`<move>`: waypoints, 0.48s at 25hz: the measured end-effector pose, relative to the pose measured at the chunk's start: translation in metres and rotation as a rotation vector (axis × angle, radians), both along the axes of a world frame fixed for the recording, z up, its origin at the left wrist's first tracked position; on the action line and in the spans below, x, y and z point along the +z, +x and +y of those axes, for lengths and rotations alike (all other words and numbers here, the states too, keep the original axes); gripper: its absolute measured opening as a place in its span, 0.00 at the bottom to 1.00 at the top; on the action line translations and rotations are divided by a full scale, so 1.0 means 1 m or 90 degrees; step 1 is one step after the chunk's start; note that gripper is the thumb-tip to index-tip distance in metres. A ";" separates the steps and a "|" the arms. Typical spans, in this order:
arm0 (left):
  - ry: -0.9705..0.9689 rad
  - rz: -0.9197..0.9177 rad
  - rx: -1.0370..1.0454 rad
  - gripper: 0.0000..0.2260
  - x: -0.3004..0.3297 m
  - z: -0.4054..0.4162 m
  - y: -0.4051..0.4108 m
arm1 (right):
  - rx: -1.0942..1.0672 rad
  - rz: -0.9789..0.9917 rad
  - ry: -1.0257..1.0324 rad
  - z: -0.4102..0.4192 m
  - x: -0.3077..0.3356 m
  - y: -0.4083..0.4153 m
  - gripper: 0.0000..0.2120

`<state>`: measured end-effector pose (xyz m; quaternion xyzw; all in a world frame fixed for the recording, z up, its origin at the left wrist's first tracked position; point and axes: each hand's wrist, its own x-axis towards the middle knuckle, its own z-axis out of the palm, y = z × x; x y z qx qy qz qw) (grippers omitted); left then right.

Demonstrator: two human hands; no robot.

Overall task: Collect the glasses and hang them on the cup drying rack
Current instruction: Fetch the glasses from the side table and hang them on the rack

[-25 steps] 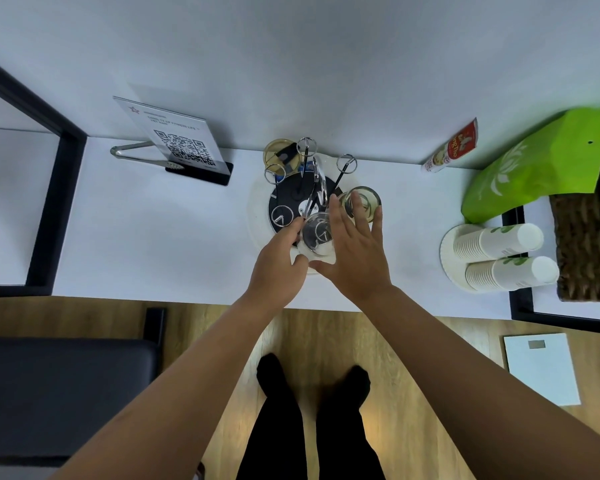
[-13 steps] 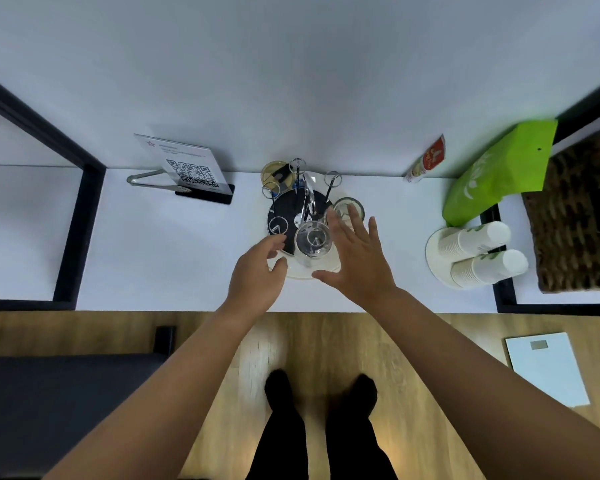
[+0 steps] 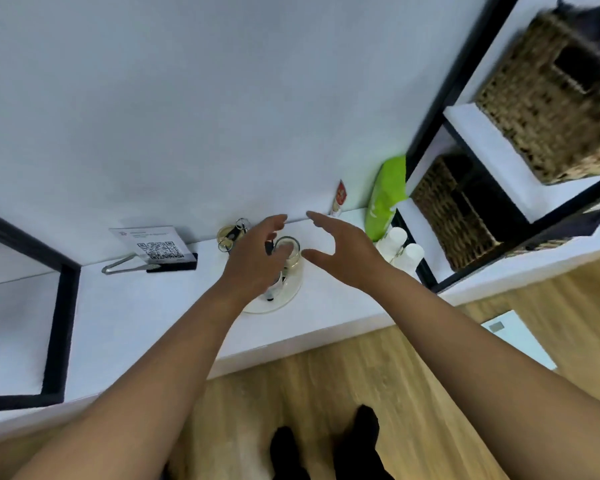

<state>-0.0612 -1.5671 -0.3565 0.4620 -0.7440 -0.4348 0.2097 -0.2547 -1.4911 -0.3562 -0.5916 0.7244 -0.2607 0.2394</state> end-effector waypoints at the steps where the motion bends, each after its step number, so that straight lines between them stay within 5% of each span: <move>1: -0.020 0.006 -0.025 0.22 0.014 0.003 -0.008 | -0.013 0.000 -0.018 0.009 0.015 -0.005 0.34; 12: -0.198 0.096 -0.320 0.24 0.145 0.069 -0.157 | -0.297 -0.022 -0.204 0.163 0.148 -0.122 0.34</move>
